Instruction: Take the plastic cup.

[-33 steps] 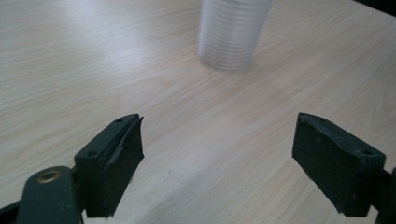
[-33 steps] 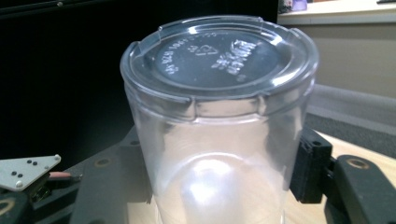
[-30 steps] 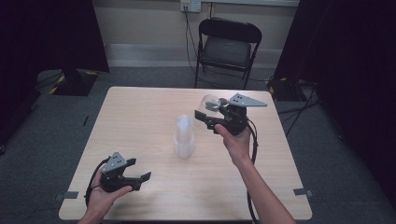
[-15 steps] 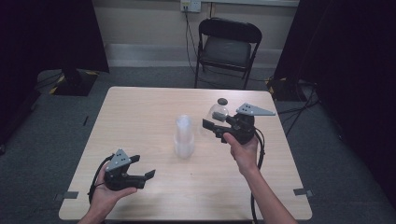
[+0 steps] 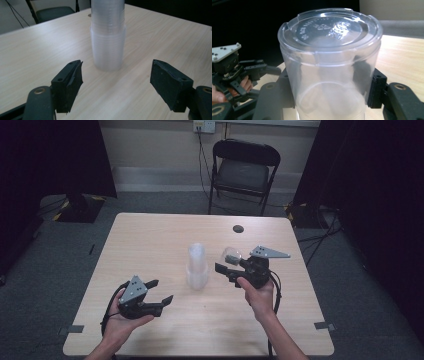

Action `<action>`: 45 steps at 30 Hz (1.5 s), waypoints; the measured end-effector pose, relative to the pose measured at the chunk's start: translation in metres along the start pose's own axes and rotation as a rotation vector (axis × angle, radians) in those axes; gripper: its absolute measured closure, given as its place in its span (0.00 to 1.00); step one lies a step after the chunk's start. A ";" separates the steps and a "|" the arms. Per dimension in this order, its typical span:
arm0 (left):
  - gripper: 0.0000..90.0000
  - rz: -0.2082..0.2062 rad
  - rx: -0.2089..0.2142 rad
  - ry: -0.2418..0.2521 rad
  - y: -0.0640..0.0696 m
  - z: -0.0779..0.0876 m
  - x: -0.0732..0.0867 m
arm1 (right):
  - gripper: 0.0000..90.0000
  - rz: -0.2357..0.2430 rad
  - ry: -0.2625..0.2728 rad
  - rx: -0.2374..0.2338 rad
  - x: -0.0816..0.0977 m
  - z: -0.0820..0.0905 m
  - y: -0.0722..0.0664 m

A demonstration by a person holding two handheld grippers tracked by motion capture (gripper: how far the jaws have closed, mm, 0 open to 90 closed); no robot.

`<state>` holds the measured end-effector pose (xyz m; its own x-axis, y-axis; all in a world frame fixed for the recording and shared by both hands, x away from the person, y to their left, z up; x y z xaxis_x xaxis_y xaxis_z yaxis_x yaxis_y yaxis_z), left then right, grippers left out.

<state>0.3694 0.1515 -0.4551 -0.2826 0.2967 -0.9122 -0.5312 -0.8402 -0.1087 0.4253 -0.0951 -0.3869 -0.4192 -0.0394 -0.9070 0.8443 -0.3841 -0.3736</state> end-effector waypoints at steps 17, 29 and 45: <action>0.40 0.041 0.137 0.150 0.046 -0.025 -0.029 | 0.46 -0.143 0.033 -0.108 0.029 -0.003 -0.010; 0.55 0.006 0.199 0.204 0.070 -0.034 -0.025 | 0.46 -0.199 0.037 -0.165 0.036 -0.009 -0.023; 0.71 -0.084 0.095 0.326 0.078 -0.036 -0.024 | 0.47 -0.271 -0.007 -0.211 0.042 -0.025 -0.037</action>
Point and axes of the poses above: each handheld gripper's, and its own axes: z roughly backward along the jaws, x roughly out of its underside, y roughly to its right, the point moved 7 cm from there along -z, roughly forward along the jaws, and after that the axes turned 14 degrees about -x, right-handed, at the moved point
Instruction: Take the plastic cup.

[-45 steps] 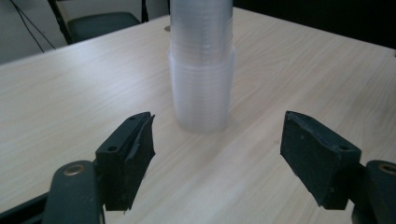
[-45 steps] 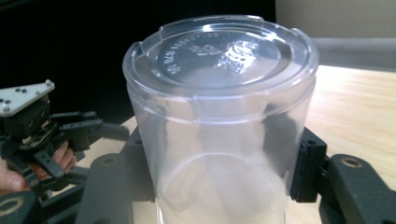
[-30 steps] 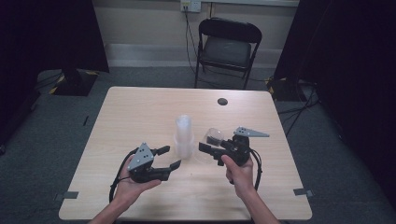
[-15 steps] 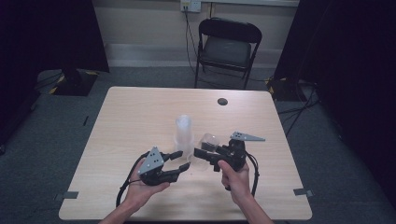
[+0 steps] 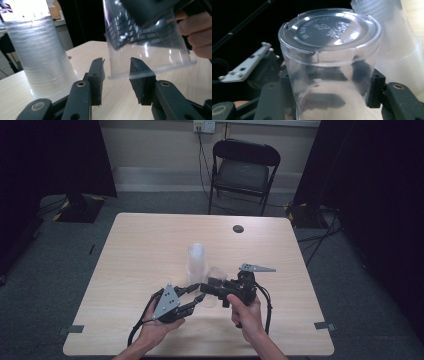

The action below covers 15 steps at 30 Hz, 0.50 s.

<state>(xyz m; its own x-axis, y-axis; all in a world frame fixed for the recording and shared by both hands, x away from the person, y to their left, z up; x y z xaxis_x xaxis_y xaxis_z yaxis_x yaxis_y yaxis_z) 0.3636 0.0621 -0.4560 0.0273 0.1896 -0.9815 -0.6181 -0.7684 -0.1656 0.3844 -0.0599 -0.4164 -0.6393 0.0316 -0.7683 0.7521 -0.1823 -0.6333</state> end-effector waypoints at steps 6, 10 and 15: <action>0.73 -0.020 -0.021 0.020 0.002 0.001 0.000 | 0.48 -0.044 0.001 0.005 0.002 -0.005 0.003; 0.74 -0.010 -0.011 -0.004 0.001 -0.001 0.003 | 0.48 -0.064 -0.003 0.020 0.004 -0.007 0.006; 0.74 -0.012 -0.018 0.006 0.000 -0.002 0.002 | 0.49 -0.081 -0.005 0.017 0.006 -0.009 0.008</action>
Point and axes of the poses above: each handheld gripper's, and its own axes: z roughly backward along the jaws, x roughly out of its underside, y roughly to its right, the point moved 7 cm from there along -z, roughly forward along the jaws, and after that the axes turned 14 degrees about -x, right-handed, at the moved point
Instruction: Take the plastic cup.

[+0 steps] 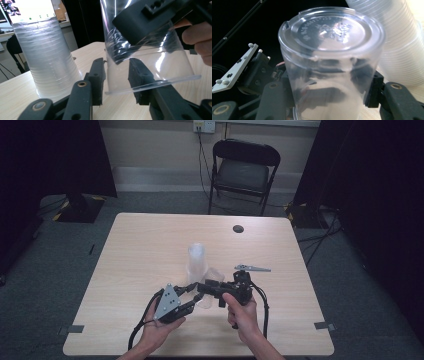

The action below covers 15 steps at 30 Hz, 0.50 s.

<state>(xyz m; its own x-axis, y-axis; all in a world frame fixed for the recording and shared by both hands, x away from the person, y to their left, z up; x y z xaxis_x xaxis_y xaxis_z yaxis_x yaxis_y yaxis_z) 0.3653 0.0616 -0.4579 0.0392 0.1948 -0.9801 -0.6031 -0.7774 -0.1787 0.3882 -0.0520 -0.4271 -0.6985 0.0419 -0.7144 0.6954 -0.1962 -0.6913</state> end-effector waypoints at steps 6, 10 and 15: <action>0.83 0.012 -0.009 0.009 -0.002 0.001 0.004 | 0.45 0.010 -0.023 0.022 0.002 -0.003 0.002; 0.92 0.032 0.011 0.011 -0.002 0.002 0.007 | 0.35 0.036 -0.043 0.053 0.004 -0.006 0.003; 0.93 0.060 0.040 0.005 0.000 0.002 0.006 | 0.21 0.066 -0.042 0.067 0.005 -0.009 0.003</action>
Point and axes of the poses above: each handheld gripper's, and its own axes: z roughly backward along the jaws, x roughly out of its underside, y roughly to its right, the point moved 7 cm from there along -z, roughly forward along the jaws, and after that the axes turned 14 degrees about -x, right-handed, at the moved point
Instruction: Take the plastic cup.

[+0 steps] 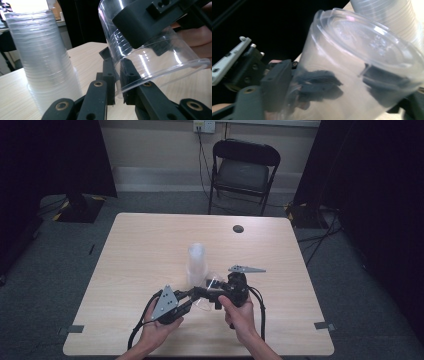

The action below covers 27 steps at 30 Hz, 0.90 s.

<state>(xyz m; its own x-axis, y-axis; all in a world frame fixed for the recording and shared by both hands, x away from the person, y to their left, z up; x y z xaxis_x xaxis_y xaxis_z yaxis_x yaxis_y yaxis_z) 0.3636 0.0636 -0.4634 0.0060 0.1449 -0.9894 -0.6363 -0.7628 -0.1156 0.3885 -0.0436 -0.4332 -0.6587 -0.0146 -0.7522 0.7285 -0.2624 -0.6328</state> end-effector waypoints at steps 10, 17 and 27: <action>0.93 0.072 0.053 -0.072 -0.001 0.001 0.003 | 0.17 0.025 0.029 -0.011 -0.005 0.006 0.003; 0.92 0.136 0.080 -0.129 -0.002 0.003 0.005 | 0.17 0.042 0.046 -0.016 -0.010 0.013 0.004; 0.92 0.210 0.146 -0.248 -0.006 0.008 0.004 | 0.17 0.065 0.058 -0.016 -0.015 0.020 0.006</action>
<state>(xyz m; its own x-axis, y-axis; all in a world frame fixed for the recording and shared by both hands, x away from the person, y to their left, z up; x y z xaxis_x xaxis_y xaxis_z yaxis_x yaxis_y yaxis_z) 0.3618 0.0738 -0.4664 -0.3125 0.1564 -0.9370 -0.7072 -0.6968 0.1196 0.3989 -0.0640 -0.4216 -0.5985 0.0248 -0.8007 0.7724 -0.2474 -0.5850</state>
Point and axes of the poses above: each handheld gripper's, and its own axes: z roughly backward along the jaws, x roughly out of its underside, y roughly to its right, the point moved 7 cm from there along -z, roughly forward along the jaws, and after that the axes turned 14 degrees about -x, right-handed, at the moved point
